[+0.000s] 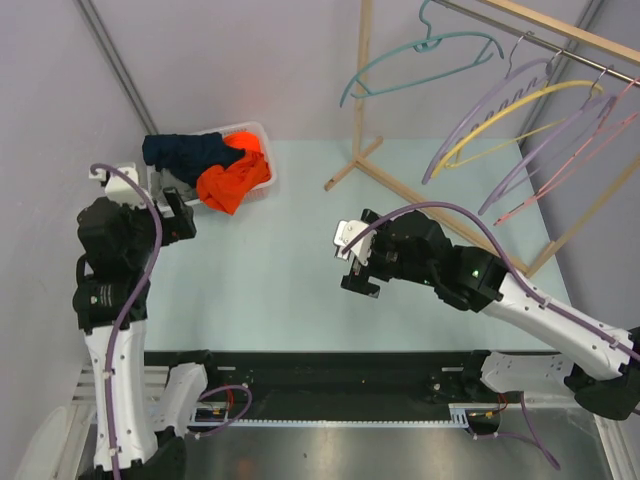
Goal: Place the shorts on the hanger
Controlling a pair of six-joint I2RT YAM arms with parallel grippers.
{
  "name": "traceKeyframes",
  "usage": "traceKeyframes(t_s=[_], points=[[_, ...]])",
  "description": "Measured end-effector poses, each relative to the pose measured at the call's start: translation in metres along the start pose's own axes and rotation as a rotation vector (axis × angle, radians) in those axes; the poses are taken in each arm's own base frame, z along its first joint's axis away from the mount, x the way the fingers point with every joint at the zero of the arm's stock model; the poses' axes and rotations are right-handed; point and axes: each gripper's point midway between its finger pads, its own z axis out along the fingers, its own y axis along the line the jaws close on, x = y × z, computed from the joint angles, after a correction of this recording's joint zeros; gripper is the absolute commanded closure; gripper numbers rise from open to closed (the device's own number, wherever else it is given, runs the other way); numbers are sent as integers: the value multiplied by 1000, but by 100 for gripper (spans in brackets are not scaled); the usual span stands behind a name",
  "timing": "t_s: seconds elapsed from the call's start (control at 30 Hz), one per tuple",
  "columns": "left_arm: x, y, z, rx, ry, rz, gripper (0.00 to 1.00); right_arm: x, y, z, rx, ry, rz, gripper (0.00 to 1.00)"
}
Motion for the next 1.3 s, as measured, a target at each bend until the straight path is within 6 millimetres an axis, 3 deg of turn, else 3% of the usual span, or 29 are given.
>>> traceKeyframes(t_s=[0.27, 0.37, 0.53, 0.7, 0.8, 0.93, 1.07, 1.3], points=[[-1, 9, 58, -17, 133, 27, 0, -1, 20, 13, -69, 15, 41, 0], [-19, 11, 83, -15, 151, 50, 0, -1, 27, 20, -91, 27, 36, 0], [-61, 17, 139, -25, 142, 75, 0, 0, 32, 32, -124, 57, 48, 0], [-69, 30, 210, -65, 194, 75, 0, 10, 28, 44, -161, 101, 124, 0], [-58, 40, 250, -95, 249, 75, 0, 29, 24, 52, -185, 154, 192, 0], [-21, 54, 293, -130, 343, 87, 0, 56, 26, 63, -247, 232, 268, 0], [17, 66, 319, -159, 421, 92, 0, 72, 29, 68, -303, 275, 327, 0], [70, 91, 371, -208, 460, 81, 0, 81, 18, 66, -321, 262, 439, 0]])
